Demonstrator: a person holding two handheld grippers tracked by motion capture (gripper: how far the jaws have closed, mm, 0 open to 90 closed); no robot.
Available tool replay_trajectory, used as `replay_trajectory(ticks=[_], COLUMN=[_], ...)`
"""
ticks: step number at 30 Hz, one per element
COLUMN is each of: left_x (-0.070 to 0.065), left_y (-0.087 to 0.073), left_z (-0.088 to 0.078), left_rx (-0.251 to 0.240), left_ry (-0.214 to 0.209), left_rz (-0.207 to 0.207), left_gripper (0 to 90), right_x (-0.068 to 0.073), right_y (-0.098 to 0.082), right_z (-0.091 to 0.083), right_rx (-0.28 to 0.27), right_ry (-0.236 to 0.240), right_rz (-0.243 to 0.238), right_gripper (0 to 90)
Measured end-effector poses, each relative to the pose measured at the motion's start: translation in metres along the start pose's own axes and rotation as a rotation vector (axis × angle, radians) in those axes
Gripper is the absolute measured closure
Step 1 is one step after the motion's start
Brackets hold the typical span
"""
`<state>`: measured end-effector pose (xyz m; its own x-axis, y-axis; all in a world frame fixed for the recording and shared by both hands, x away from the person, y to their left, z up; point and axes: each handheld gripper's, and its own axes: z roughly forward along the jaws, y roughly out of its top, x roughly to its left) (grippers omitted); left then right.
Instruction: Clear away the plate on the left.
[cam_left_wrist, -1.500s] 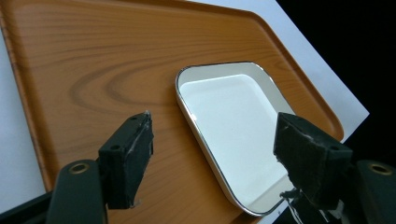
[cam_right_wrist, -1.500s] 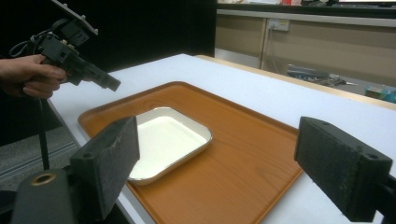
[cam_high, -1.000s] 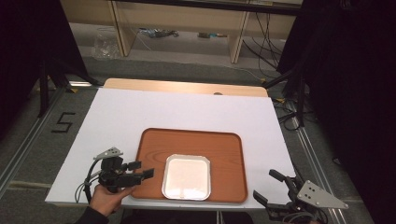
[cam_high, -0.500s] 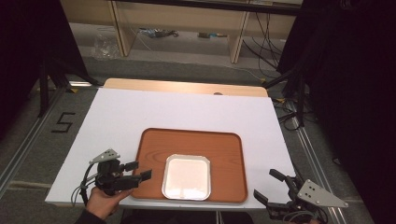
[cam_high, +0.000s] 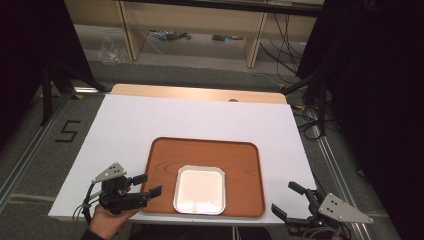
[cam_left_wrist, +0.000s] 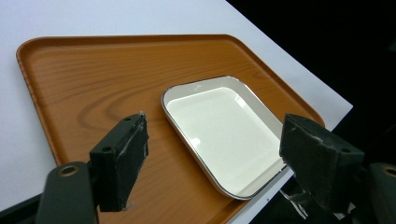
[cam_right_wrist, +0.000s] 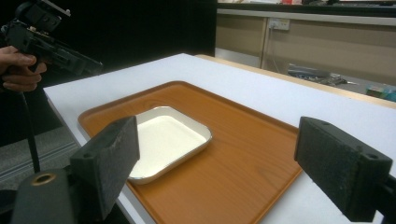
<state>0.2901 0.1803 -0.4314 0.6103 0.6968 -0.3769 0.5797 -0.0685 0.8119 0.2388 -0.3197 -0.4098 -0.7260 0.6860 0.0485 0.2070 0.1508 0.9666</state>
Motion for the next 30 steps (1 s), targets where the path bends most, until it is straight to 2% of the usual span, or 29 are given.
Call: replay_trajectory(ticks=[2,3,4,5,7,8,11,12,14,15,16,18,25,26,27,30], left_x=[-0.003,-0.003,-0.004,-0.007,-0.008,-0.009,-0.011,-0.013,-0.014,-0.015,-0.016,-0.019,-0.029,-0.031,-0.033,-0.038], left_y=[-0.001,-0.001,-0.002,-0.002,-0.002,-0.002,-0.003,-0.004,-0.004,-0.004,-0.005,-0.006,-0.011,-0.012,-0.013,-0.015], left_z=[0.0,-0.001,-0.002,-0.001,-0.002,-0.004,-0.005,-0.005,-0.007,-0.007,-0.007,-0.008,-0.014,-0.015,-0.014,-0.016], left_rx=[-0.001,-0.001,0.002,-0.007,-0.01,0.007,-0.005,-0.007,-0.004,-0.005,-0.009,-0.017,-0.003,0.0,-0.016,-0.017], left_ry=[0.007,0.007,0.006,0.007,-0.007,0.0,0.005,0.015,0.004,0.006,0.012,0.009,0.021,0.012,0.014,0.011], left_rz=[0.009,0.03,0.03,0.02,0.026,0.051,0.07,0.062,0.092,0.096,0.079,0.086,0.13,0.139,0.126,0.106], left_gripper=[23.3,23.3,23.2,22.9,23.6,23.4,22.2,22.2,22.2,22.1,22.1,22.1,22.1,22.2,22.2,22.2], right_x=[0.0,0.002,0.001,0.001,0.0,0.0,0.0,0.001,0.001,0.001,0.001,0.001,0.002,0.002,0.002,0.003], right_y=[0.0,0.0,0.0,0.001,0.001,0.001,0.001,0.001,0.0,0.0,0.001,0.001,0.001,0.001,0.001,0.001], right_z=[0.0,0.001,0.001,0.002,0.002,0.002,0.001,0.002,0.002,0.002,0.002,0.002,0.002,0.002,0.002,0.001], right_rx=[-0.015,-0.011,0.004,-0.005,-0.003,-0.003,-0.003,-0.005,-0.008,-0.008,-0.004,-0.003,-0.001,0.002,0.002,0.01], right_ry=[-0.011,0.01,0.014,0.02,0.021,0.021,0.021,0.02,0.019,0.019,0.02,0.018,0.023,0.023,0.021,0.014], right_rz=[-0.006,0.023,0.006,-0.011,-0.012,-0.012,-0.012,-0.011,-0.009,-0.009,-0.011,-0.011,-0.014,-0.015,-0.015,-0.014], right_gripper=[15.0,15.0,15.0,14.9,15.0,15.0,15.0,15.0,15.0,15.0,15.0,15.0,15.0,15.0,14.9,15.0])
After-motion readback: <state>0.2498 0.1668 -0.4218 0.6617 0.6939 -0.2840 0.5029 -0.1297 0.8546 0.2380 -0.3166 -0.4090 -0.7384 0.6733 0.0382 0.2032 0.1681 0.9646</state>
